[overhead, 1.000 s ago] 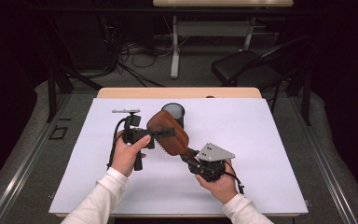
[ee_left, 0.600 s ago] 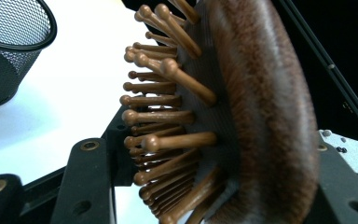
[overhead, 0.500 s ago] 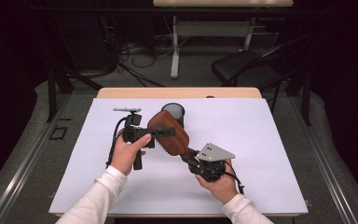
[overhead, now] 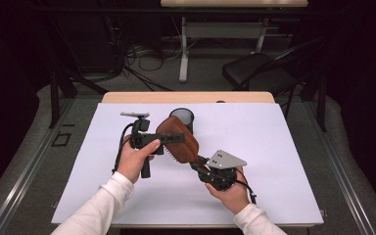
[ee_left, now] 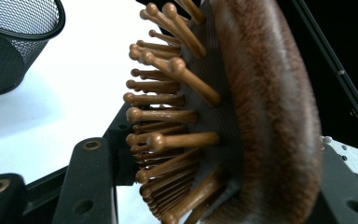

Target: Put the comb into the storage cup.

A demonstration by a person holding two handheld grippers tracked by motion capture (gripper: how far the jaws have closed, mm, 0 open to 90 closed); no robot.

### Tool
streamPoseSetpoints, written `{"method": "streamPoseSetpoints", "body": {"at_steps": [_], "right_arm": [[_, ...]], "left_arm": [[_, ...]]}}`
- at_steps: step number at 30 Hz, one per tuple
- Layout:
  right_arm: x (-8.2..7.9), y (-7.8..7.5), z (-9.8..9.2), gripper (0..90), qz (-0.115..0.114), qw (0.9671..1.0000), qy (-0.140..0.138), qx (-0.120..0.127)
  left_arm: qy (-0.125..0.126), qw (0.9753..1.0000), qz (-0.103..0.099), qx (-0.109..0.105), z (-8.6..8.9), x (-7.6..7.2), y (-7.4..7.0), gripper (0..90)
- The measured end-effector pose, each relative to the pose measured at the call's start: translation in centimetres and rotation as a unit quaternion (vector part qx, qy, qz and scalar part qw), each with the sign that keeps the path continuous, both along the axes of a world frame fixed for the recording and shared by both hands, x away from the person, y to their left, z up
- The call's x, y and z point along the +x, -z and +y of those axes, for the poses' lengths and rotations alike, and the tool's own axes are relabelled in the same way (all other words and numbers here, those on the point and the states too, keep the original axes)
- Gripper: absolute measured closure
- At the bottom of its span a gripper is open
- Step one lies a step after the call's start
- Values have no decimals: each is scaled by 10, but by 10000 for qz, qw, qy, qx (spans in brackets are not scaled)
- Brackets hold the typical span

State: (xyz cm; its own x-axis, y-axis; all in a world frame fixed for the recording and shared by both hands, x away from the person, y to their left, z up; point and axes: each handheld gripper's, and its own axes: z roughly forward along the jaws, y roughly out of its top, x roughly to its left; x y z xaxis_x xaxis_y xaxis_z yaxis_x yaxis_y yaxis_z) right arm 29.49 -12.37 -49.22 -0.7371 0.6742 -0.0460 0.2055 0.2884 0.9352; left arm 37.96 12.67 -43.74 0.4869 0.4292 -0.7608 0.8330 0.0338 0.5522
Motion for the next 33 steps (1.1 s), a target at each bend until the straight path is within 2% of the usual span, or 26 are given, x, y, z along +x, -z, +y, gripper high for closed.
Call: {"method": "streamPoseSetpoints", "body": {"at_steps": [7, 33], "right_arm": [[1, 0, -1, 714, 42, 10000, 23, 38], [6, -1, -7, 702, 259, 9994, 128, 212]], "left_arm": [[-1, 9999, 39, 132, -4, 2, -5, 468], [-84, 9984, 536, 159, -11, 14, -6, 479]]}}
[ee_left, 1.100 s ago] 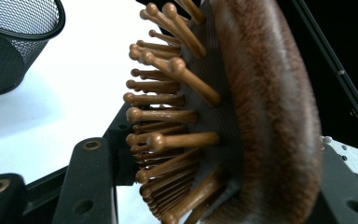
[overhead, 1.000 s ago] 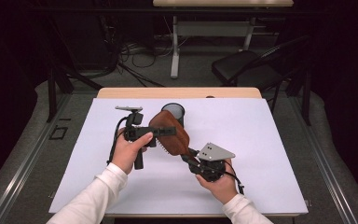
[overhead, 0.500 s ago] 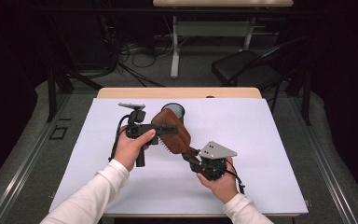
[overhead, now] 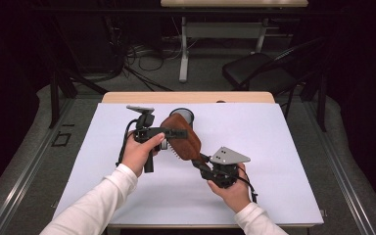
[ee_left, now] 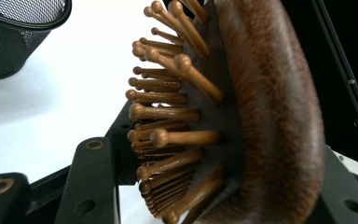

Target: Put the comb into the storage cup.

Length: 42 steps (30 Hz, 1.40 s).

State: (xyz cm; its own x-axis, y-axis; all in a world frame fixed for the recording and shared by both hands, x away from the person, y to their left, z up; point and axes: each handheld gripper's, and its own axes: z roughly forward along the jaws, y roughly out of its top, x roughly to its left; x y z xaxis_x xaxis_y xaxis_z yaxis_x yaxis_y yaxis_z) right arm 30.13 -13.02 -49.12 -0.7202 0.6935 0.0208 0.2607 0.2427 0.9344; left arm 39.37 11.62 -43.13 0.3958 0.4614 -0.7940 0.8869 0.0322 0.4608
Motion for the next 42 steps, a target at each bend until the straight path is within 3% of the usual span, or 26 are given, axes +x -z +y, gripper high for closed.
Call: {"method": "streamPoseSetpoints", "body": {"at_steps": [7, 19, 26, 36, 42], "right_arm": [[3, 0, -2, 655, 93, 9999, 35, 42], [7, 0, -2, 484, 227, 9996, 51, 136], [8, -2, -1, 399, 241, 9997, 80, 5], [13, -5, -3, 360, 420, 9991, 84, -8], [16, -11, -9, 341, 398, 9991, 117, 0]], "left_arm": [[-33, 10000, 47, -21, 0, 4, 0, 479], [-144, 9999, 46, -38, 5, 10, 1, 477], [-203, 9998, 29, 9, 6, 12, -1, 477], [-273, 9996, -21, 62, 6, 15, -5, 476], [-329, 9994, -44, 79, 8, 16, -6, 476]]}}
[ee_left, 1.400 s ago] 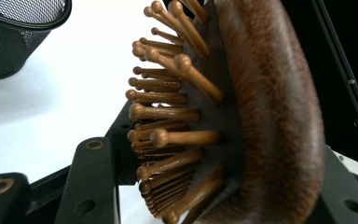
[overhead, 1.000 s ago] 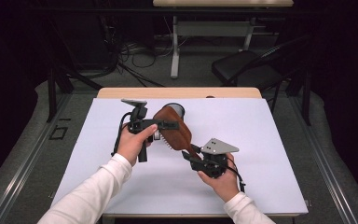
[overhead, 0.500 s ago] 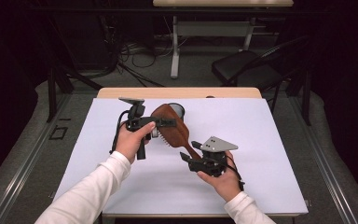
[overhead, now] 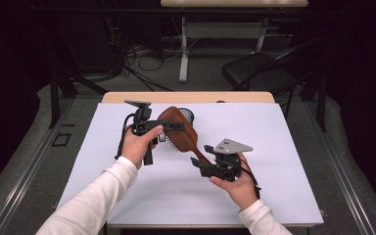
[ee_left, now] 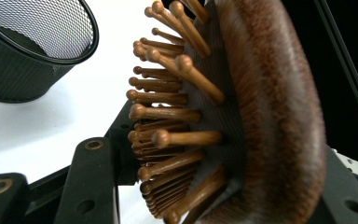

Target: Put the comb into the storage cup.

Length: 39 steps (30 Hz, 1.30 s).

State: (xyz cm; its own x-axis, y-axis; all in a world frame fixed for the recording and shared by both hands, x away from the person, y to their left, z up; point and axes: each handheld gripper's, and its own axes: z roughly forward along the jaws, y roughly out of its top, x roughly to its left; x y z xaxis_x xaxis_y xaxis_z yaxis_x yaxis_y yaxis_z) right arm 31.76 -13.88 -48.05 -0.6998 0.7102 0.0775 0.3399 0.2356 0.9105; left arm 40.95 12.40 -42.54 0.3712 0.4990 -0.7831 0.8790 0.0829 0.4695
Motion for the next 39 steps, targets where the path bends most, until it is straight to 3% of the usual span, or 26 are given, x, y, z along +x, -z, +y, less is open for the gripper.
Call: {"method": "streamPoseSetpoints", "body": {"at_steps": [4, 12, 18, 30, 39], "right_arm": [[0, -4, -3, 342, 105, 9999, -37, 88], [0, -10, -9, 305, -16, 9995, 2, 307], [2, -12, -14, 240, -134, 9993, 92, 322], [5, -13, -20, 157, -23, 9994, 205, 291], [6, -17, -25, 146, 21, 9994, 236, 264]], "left_arm": [[-57, 10000, -23, -14, 1, 2, -1, 476], [-99, 9999, -101, 7, 1, 5, -2, 474], [-159, 9997, -194, 60, 0, 7, -3, 473], [-308, 9991, -301, 64, 3, 13, -10, 473], [-427, 9984, -374, 55, 8, 18, -17, 473]]}}
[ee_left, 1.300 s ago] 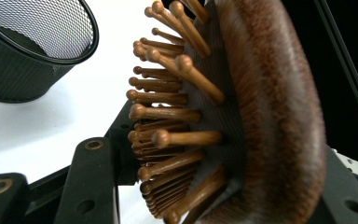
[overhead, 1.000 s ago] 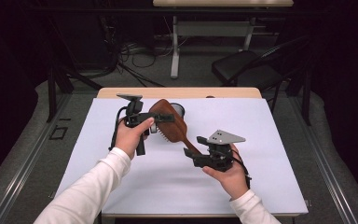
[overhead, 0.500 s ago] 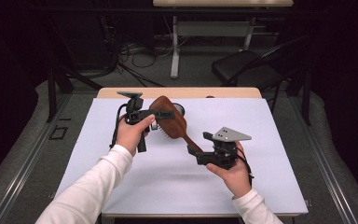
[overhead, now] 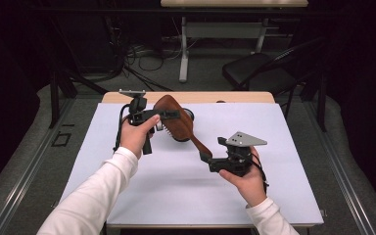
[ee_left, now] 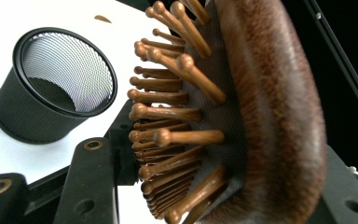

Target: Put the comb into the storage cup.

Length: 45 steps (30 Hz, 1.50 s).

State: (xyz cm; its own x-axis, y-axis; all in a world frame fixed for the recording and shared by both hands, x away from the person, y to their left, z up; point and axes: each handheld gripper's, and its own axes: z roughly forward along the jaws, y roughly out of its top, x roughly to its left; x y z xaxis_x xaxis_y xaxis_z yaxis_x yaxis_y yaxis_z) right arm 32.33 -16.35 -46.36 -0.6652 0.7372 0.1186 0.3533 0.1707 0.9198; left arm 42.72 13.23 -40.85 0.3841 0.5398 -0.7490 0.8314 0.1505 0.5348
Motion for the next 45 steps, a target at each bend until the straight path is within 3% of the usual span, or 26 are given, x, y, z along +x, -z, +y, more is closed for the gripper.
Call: {"method": "streamPoseSetpoints", "body": {"at_steps": [8, 13, 22, 31, 45], "right_arm": [[0, 0, 0, 134, 68, 10000, -19, -39], [0, 1, -1, 57, 122, 9998, -158, -39], [0, 0, -3, 0, 143, 9998, -164, -20], [-2, 1, -5, 0, 72, 9998, -44, -170], [-2, 2, -8, 0, 86, 9998, 19, -178]], "left_arm": [[-82, 9999, -87, -1, 2, 1, -6, 472], [-148, 9998, -92, 55, 3, 4, -8, 471], [-326, 9992, -172, 141, 8, 11, -12, 471], [-463, 9986, -196, 160, 13, 16, -15, 471], [-645, 9973, -287, 212, 15, 25, -19, 470]]}}
